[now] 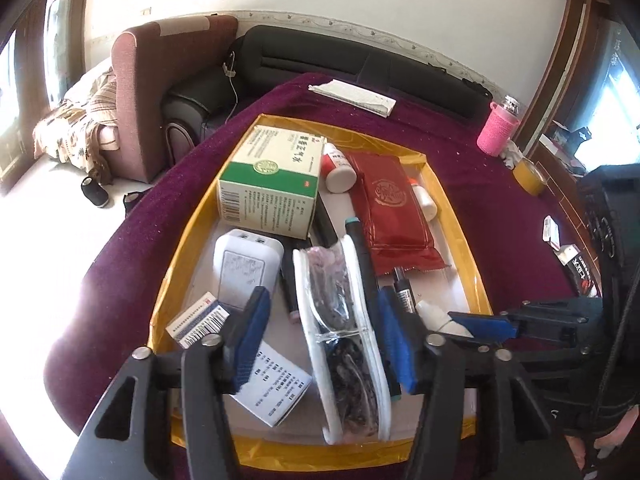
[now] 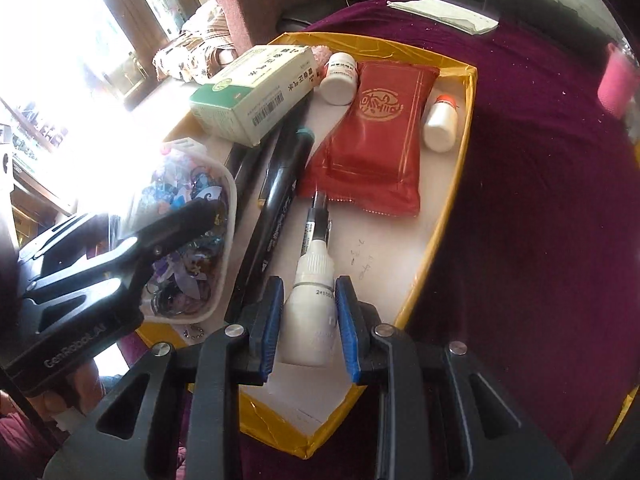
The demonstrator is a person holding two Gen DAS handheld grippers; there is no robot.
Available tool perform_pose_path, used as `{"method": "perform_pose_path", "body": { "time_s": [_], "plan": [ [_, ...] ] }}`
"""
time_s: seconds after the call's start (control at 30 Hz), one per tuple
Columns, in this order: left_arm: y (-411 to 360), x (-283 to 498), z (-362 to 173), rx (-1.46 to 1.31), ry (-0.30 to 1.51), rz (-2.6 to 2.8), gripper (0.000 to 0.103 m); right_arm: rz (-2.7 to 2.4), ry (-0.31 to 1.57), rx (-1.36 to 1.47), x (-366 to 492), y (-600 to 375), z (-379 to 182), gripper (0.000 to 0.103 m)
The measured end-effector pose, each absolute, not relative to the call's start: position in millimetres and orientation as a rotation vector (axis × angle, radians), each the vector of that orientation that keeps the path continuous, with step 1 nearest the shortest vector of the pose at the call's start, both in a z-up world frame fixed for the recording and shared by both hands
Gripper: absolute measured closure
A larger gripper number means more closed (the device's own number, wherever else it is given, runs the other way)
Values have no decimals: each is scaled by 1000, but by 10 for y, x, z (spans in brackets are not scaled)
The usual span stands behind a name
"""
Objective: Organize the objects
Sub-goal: 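Carry the pouch and dropper bottle into the tray and open both tools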
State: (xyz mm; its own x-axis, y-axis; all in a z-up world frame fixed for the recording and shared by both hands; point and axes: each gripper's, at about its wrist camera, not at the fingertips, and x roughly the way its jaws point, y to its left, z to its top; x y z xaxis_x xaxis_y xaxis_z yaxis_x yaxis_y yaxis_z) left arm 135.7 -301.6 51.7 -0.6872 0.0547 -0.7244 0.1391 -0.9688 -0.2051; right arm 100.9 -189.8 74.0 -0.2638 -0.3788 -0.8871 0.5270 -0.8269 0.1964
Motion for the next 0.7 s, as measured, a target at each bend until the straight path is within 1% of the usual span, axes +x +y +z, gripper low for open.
{"method": "perform_pose_path", "body": {
  "time_s": [0.3,0.6,0.7],
  "plan": [
    [-3058,1411,616,1160,326,-2793,43,-2102,220,1434,1017,-2002,685,78],
    [-3040,1450,675,1145,298,-2786,43,-2076,246,1367,1098,-2035,794,78],
    [-3005,1469,704,1145,279,-2787,43,-2083,205,1354,1090,-1961,854,78]
  ]
}}
